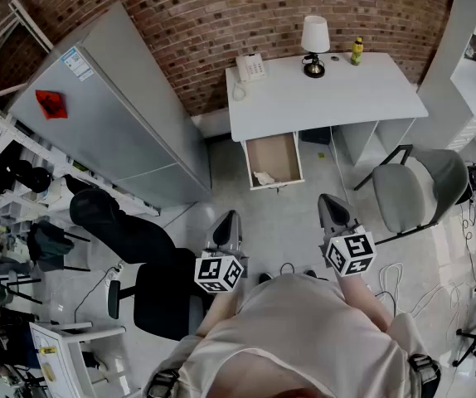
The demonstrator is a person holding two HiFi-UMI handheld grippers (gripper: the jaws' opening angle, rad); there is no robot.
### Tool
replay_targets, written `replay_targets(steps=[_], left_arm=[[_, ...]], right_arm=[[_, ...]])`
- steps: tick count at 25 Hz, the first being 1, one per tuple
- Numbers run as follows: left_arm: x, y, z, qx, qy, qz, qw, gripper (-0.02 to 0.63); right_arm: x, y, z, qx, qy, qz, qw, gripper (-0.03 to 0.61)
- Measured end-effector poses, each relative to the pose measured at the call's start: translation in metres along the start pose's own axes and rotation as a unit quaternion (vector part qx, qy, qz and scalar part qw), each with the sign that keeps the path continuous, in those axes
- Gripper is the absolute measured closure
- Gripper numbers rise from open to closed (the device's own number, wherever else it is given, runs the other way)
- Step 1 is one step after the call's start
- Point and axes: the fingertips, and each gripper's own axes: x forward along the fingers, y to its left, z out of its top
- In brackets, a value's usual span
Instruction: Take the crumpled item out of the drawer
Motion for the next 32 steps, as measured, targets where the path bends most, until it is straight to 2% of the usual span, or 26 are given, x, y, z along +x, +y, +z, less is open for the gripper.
replay_targets(steps=[8, 15, 22, 27, 32], left_arm=[[0.01, -0.025, -0.002, 0.007, 0.006, -0.001, 1.0, 0.604], [0.013, -0.039, -0.005, 0.011, 0.01, 0.016, 0.9998, 0.604], [0.018, -0.06, -0.014, 0.008, 0.013, 0.037, 0.9992, 0.604], [0.029, -0.082, -0.014, 0.016, 0.014, 0.034, 0.9992, 0.604], [0.039, -0.079, -0.023, 0.004, 0.025, 0.036, 0.999, 0.604]], right_arm=[[-0.009, -0.02, -0.001, 0.007, 0.001, 0.008, 1.0, 0.571], [-0.014, -0.04, -0.004, 0.01, 0.011, 0.014, 1.0, 0.571], [-0.024, -0.059, -0.009, 0.001, 0.024, 0.043, 0.999, 0.571], [-0.028, -0.074, -0.013, -0.003, 0.034, 0.06, 0.998, 0.571], [-0.021, -0.081, -0.015, 0.005, 0.032, 0.069, 0.997, 0.571]])
